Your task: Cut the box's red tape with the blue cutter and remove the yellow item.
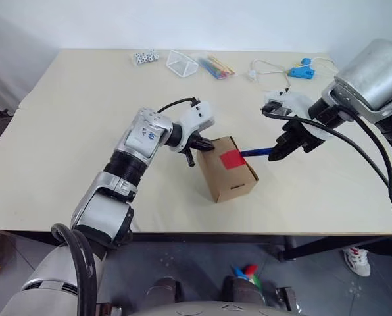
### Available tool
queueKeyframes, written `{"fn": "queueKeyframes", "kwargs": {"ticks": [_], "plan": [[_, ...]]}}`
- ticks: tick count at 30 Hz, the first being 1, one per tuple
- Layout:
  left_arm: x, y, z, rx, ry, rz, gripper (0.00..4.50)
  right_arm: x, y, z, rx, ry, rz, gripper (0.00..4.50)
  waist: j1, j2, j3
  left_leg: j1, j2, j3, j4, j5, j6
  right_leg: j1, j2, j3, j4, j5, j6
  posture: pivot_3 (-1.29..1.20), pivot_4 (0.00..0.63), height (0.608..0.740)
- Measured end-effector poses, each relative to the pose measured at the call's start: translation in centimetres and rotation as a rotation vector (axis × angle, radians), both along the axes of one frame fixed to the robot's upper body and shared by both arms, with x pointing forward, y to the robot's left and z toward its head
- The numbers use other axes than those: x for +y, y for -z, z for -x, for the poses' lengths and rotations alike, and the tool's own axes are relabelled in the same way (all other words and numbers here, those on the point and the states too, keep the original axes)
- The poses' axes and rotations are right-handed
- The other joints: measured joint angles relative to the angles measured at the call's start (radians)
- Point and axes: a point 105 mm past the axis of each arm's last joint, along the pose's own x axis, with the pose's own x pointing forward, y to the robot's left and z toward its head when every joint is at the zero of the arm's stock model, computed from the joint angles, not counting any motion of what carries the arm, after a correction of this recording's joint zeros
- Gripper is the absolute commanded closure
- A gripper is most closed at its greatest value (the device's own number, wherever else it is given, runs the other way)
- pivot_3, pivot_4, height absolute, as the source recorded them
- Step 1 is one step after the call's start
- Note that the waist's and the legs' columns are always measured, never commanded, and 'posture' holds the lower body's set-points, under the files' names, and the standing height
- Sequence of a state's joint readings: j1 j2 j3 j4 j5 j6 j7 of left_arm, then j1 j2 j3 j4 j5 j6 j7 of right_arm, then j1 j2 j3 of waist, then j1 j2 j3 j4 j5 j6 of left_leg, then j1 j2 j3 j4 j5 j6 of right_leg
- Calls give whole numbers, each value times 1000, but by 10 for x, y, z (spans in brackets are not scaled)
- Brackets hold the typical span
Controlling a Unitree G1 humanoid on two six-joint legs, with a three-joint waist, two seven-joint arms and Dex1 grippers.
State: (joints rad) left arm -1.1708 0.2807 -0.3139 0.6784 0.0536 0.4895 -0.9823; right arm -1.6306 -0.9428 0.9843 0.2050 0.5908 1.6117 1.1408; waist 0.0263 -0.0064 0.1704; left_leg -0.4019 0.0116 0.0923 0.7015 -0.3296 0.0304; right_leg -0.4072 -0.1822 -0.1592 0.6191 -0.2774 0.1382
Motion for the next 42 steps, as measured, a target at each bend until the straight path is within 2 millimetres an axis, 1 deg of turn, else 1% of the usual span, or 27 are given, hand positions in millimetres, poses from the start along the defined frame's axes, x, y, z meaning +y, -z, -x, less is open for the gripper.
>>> {"fn": "queueKeyframes", "kwargs": {"ticks": [11, 23, 31, 42], "plan": [[-4, -1, -2, -25, -12, -8, 4500, -4, 3, 15, 54, -22, -9, 4335, 2, 0, 0, 0, 1, -1, 0, 0, 0, 0, 0, 0, -2, 0, 0, 0, 150, 740], [-11, -2, -5, -46, -12, -6, 4500, -3, 2, 36, 82, -94, -14, 4335, 6, 0, 0, -2, 1, 0, 0, -2, 4, 2, -2, 0, -9, 1, 2, 0, 150, 740], [-17, -1, -7, -54, -13, 2, 4500, 3, 3, 41, 97, -117, -31, 4335, 9, 0, 0, -2, 2, 0, 0, -3, 5, 3, -2, 0, -12, 1, 2, 0, 150, 740], [-18, -1, -9, -52, -29, 12, 4500, 9, 4, 45, 108, -135, -55, 4335, 15, 0, 0, -2, 2, 0, 0, -3, 6, 4, -2, -1, -13, 1, 2, 0, 150, 740]]}}
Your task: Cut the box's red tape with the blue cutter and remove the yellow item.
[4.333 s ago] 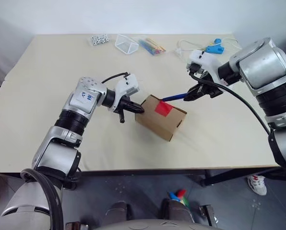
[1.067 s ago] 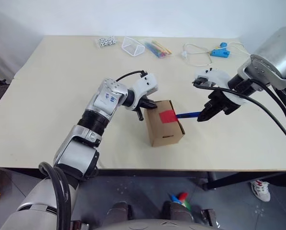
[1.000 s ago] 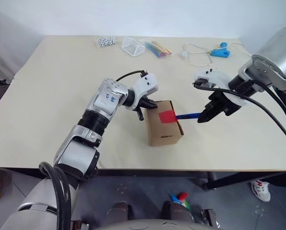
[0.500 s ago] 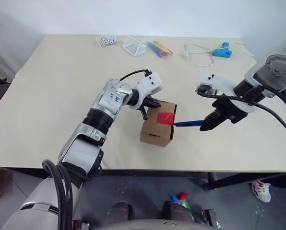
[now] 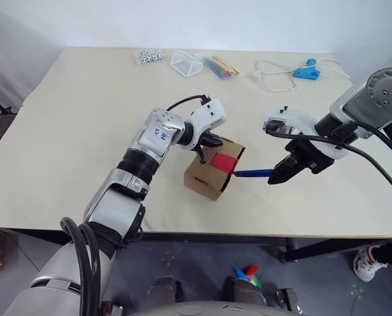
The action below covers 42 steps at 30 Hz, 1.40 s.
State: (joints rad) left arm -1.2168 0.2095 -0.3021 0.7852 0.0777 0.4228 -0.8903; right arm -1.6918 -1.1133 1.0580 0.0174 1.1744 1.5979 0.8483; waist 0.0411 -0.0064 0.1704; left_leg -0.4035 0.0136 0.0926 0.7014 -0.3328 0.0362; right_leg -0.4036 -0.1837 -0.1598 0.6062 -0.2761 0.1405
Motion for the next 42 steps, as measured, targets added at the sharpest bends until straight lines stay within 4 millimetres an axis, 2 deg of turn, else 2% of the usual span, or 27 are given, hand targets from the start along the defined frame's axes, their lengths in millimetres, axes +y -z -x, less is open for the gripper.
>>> {"fn": "queueKeyframes", "kwargs": {"ticks": [19, 24, 29, 34, 38, 42], "plan": [[-1, 0, -1, -8, -10, 8, 4500, 4, -6, 11, -8, -48, -52, 4335, 4, 0, 0, 0, 0, 1, 0, 0, 1, 0, 0, 0, -2, 0, 0, 0, 150, 740], [-3, 0, -2, -18, -17, 11, 4500, 19, 1, 34, 110, -166, -116, 4335, 5, 0, 0, 0, 0, 1, 0, 0, 1, 0, 0, 0, -1, 0, 0, 0, 150, 740], [-3, 1, -2, -16, -17, 13, 4500, 18, -4, 38, 96, -187, -141, 4335, 8, 0, 0, 0, 1, 1, 1, -1, 1, 0, 0, 0, -3, 1, 0, 0, 150, 740], [-3, 1, -2, -17, -18, 16, 4500, 10, -4, 34, 29, -161, -166, 4335, 8, 0, 0, 0, 1, 1, 1, -1, 1, 1, 0, 0, -4, 2, 0, 0, 150, 740], [-1, 0, 0, -27, -10, 24, 4500, -24, -1, 12, -192, -54, -106, 4335, 6, 0, 0, -1, 0, 2, 0, -1, 2, 1, 0, 0, -5, 2, 1, 0, 150, 740], [8, 0, 0, -8, -35, 41, 4500, -42, -20, -10, -416, 12, -115, 4335, -10, 0, 0, -1, -1, 4, -1, -1, 1, 0, 1, 0, -5, 2, 2, 0, 150, 740]]}}
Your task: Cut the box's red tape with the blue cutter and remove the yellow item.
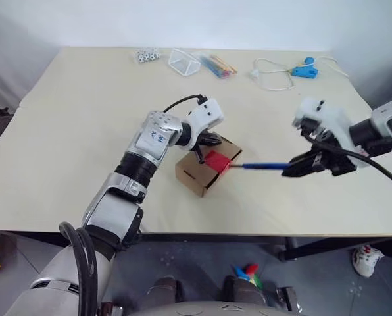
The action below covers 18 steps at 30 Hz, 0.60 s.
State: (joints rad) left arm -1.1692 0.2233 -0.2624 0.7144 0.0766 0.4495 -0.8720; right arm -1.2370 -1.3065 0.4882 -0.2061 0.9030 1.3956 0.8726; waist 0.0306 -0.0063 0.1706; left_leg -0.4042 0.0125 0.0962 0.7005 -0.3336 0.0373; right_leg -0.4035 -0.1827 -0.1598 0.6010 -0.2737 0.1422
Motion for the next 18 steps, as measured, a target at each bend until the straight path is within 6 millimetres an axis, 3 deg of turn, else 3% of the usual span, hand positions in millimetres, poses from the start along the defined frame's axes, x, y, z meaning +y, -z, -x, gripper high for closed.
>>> {"fn": "queueKeyframes", "kwargs": {"ticks": [3, 6, 8, 14, 18], "plan": [[1, 0, 1, 14, -8, 10, 4500, -15, -11, -19, -152, 82, -21, 4335, -4, 0, 0, 0, 0, 0, 0, 0, 0, 1, 0, -1, 0, 0, 0, 0, 150, 740], [1, 0, 2, 21, -12, 18, 4500, -38, -6, -34, -244, 200, -19, 4335, -5, 0, 0, 0, 0, 0, -1, 0, 0, 2, 0, -1, -1, 0, 0, 0, 150, 740], [1, -1, 3, 47, -26, 40, 4500, -55, 22, -42, -271, 294, -17, 4335, -5, -1, 0, 1, 0, 2, -1, 0, -1, 3, 1, -3, -1, 1, 1, 0, 150, 740], [5, -5, 3, 92, -59, 100, 4500, -69, 108, -41, -239, 423, -28, 4335, -6, 1, 1, 1, 0, 4, -2, 1, -2, 4, 3, -4, -2, 1, 1, 0, 150, 740], [10, -6, 3, 142, -88, 140, 4500, -69, 127, -41, -296, 483, -107, 4335, -8, 1, 1, 1, 0, 6, -2, 2, -2, 5, 3, -3, -4, 1, 1, 0, 150, 740]]}}
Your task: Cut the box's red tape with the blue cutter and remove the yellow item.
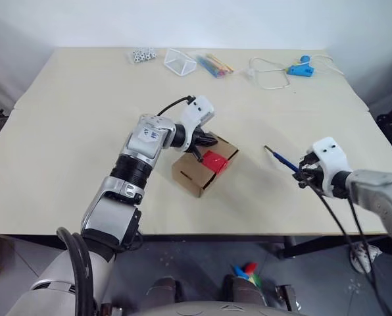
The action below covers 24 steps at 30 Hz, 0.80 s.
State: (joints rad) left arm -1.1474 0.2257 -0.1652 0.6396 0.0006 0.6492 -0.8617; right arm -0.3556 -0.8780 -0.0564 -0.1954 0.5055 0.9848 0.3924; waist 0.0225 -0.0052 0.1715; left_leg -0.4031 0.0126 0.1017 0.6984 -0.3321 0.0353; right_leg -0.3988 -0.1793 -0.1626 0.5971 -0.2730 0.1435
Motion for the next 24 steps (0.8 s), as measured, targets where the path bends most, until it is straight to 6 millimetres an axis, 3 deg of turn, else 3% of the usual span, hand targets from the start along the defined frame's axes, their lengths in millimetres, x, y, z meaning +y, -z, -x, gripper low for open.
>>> {"fn": "queueKeyframes", "kwargs": {"ticks": [1, 5, 14, 16, 20, 22, 24], "plan": [[1, 0, 0, 9, -4, 5, 4500, 0, 3, 1, -12, 10, -20, 4335, 0, 0, 0, 0, 0, 0, 0, 0, 0, 0, 0, 0, 0, 0, 0, 0, 150, 740], [6, -2, 1, 35, -19, 28, 4500, -3, 17, 4, -14, 58, -45, 3098, 0, 0, 0, 0, 0, 0, 0, 0, 0, 0, 0, 1, -1, 0, 0, 0, 150, 740], [18, -25, 5, 54, -48, 127, 4500, -21, 7, 15, -99, 105, -7, 26, 2, 1, 2, -1, 0, -1, -1, 0, 0, 0, 0, 1, -1, 0, 0, 0, 150, 740], [19, -29, 7, 49, -45, 135, 4500, -22, -5, 15, -136, 93, 10, 26, 1, 2, 2, 0, 0, -1, -1, 0, 0, 0, 1, 1, -1, 0, 0, 0, 150, 740], [31, -41, 6, 35, -68, 150, 4500, -9, -52, 7, -266, 45, 28, 26, -4, 3, 3, 0, 1, -5, -1, 0, 0, 0, 2, 2, -1, 0, 0, 0, 150, 740], [38, -53, 4, 8, -88, 156, 4500, 4, -72, 4, -310, 11, 27, 398, -4, 3, 3, 0, 1, -6, -1, 0, -1, -1, 2, 2, -1, 0, 0, 0, 150, 740], [52, -64, -1, -30, -129, 144, 4500, 17, -74, 2, -270, -19, 34, 1006, -4, 3, 3, 0, 1, -5, -2, 0, -1, -1, 3, 1, -1, 0, 0, 0, 150, 740]]}}
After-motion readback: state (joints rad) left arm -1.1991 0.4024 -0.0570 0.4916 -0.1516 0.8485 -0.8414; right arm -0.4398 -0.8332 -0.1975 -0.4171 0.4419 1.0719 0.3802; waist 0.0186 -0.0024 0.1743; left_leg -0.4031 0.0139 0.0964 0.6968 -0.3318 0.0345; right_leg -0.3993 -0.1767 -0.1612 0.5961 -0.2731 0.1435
